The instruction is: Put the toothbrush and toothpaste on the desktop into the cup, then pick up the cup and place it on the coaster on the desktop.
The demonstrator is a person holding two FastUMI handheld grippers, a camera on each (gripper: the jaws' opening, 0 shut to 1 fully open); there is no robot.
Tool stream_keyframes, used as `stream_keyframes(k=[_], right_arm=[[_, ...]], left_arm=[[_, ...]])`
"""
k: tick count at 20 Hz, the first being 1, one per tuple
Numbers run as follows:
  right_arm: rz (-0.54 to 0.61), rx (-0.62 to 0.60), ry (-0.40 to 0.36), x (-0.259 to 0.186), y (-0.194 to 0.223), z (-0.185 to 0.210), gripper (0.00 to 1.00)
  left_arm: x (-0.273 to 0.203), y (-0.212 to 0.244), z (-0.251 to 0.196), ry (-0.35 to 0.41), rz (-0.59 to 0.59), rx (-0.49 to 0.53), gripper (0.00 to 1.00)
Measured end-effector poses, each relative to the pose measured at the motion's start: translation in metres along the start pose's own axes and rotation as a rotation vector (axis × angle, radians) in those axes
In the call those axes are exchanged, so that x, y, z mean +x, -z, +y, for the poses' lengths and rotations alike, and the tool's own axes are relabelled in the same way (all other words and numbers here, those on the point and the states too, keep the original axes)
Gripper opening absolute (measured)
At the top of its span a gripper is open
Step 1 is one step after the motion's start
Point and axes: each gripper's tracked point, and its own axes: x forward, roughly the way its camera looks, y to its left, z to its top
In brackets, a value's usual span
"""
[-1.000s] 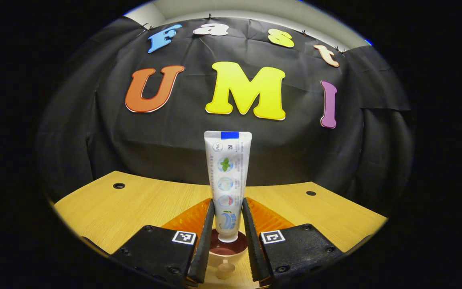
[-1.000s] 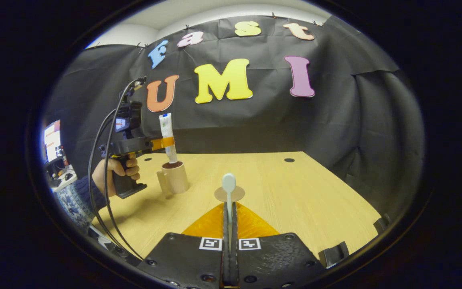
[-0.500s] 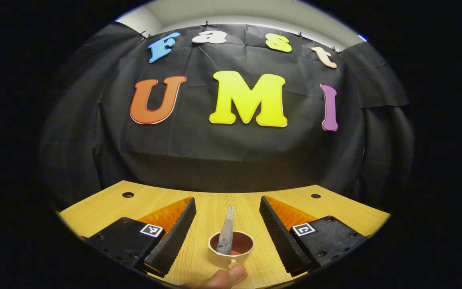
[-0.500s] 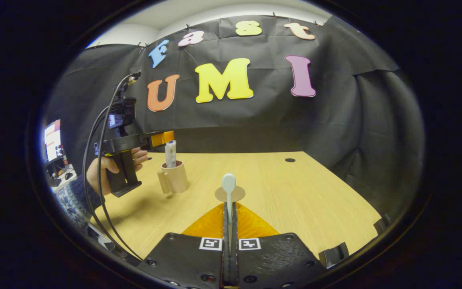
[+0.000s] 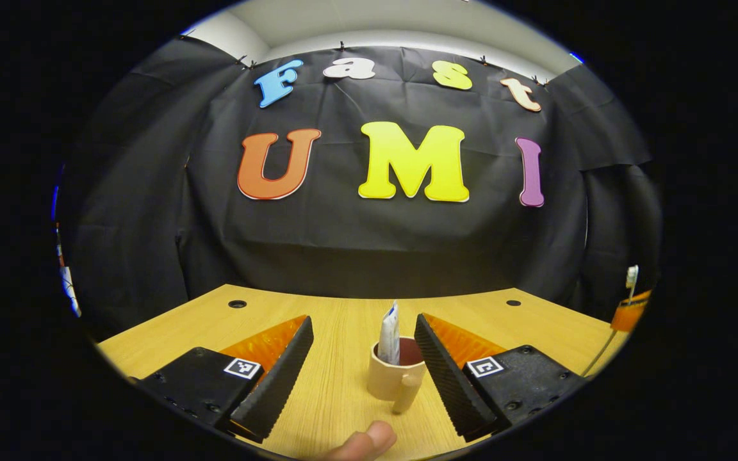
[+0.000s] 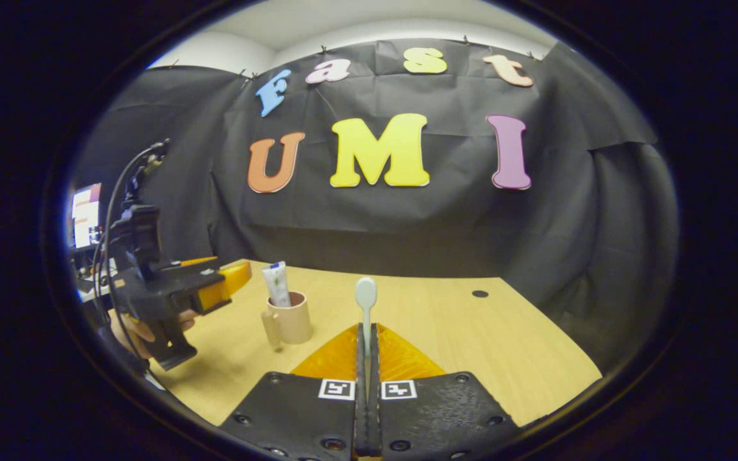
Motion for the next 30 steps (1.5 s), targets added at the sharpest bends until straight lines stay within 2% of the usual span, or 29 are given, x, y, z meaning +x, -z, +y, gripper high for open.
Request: stream_keyframes(k=[4, 7, 11, 13, 19, 22, 30], right_arm=[[-0.034, -0.004, -0.042, 0.036, -0.035, 0.033, 0.02], [-0.075, -0.015, -0.081, 0.062, -0.066, 0.063, 0.00], [-0.148, -0.021, -0.124, 0.098, -0.098, 0.102, 0.00], [-0.153, 0.006, -0.138, 0.118, -0.101, 0.117, 0.00], [-0.135, 0.085, -0.148, 0.165, -0.093, 0.137, 0.01], [-0.126, 0.115, -0.161, 0.175, -0.091, 0.143, 0.01], [-0.105, 0.120, -0.140, 0.188, -0.082, 0.147, 0.03]], left_arm=[[-0.035, 0.029, 0.009, -0.002, 0.025, 0.005, 1.00], [-0.053, 0.050, 0.016, -0.009, 0.069, -0.021, 1.00], [-0.070, 0.060, 0.028, -0.029, 0.088, -0.001, 1.00], [-0.073, 0.062, 0.032, -0.034, 0.090, 0.013, 1.00], [-0.078, 0.069, 0.036, -0.023, 0.087, -0.034, 1.00], [-0.080, 0.069, 0.039, -0.028, 0.087, -0.036, 1.00], [-0.083, 0.070, 0.047, -0.041, 0.081, -0.053, 1.00]])
